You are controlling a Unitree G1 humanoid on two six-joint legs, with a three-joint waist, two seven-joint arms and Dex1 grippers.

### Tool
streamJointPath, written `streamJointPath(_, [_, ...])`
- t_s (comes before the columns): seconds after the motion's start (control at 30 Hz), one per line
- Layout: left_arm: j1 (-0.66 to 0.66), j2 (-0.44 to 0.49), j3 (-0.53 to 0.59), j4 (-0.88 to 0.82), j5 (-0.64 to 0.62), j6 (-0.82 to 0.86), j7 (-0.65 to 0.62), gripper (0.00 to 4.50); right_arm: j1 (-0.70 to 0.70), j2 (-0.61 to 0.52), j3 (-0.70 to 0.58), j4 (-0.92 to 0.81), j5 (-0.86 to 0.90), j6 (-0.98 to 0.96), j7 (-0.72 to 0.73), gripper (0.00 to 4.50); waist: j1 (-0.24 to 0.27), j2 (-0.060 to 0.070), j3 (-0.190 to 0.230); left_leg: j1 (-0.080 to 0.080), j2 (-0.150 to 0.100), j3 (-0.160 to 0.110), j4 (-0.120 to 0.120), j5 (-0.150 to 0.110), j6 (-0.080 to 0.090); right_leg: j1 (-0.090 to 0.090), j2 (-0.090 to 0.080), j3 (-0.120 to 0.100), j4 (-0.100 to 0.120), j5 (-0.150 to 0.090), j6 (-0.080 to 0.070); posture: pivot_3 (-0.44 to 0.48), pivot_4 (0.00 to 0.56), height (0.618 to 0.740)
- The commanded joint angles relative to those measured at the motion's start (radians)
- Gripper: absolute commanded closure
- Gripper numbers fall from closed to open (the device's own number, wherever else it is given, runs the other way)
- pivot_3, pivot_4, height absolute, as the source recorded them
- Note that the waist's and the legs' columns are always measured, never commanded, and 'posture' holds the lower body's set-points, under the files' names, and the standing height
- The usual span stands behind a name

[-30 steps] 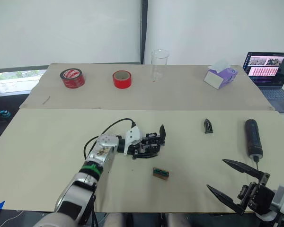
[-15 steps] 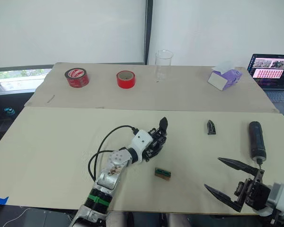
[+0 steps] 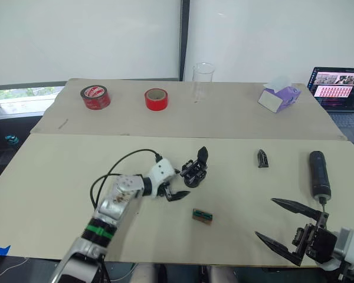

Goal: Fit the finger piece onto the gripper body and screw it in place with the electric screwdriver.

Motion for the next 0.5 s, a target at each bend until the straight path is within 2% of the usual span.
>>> streamJointPath(0.03, [-0.105,-0.005,0.011,0.214,-0.033,-0.137,-0.160,0.06,0.011,-0.004,-0.020,-0.030,0.014,-0.005,-0.013,0.00,0.002,0.000,0.000,0.000,0.000,0.000,0.000,0.000,0.000,0.000,0.000,0.000,0.000,0.000,0.000,0.000,0.150,0.740])
streamJointPath(0.1, [-0.181,-0.027,0.014,0.359,-0.019,-0.234,-0.203,0.06,0.018,-0.003,-0.019,-0.039,0.012,-0.003,-0.019,0.00,0.005,-0.001,0.000,-0.001,-0.001,0.000,0.000,0.000,0.001,0.000,0.000,0.000,-0.001,0.002,0.003,0.000,0.150,0.740])
streamJointPath(0.27, [-0.289,-0.103,0.013,0.567,-0.014,-0.385,-0.334,0.06,0.041,-0.002,-0.022,-0.062,0.008,-0.002,-0.037,0.00,0.010,-0.001,0.001,-0.002,-0.003,0.000,0.002,-0.001,0.002,0.000,-0.001,0.000,-0.001,0.002,0.004,0.000,0.150,0.740])
streamJointPath(0.5, [-0.377,-0.185,0.045,0.774,0.035,-0.551,-0.307,0.06,0.076,-0.002,-0.033,-0.090,0.002,-0.006,-0.065,0.00,0.008,-0.002,0.001,-0.003,-0.004,0.000,0.004,-0.002,0.004,0.000,-0.003,0.000,-0.001,0.003,0.005,0.000,0.150,0.740])
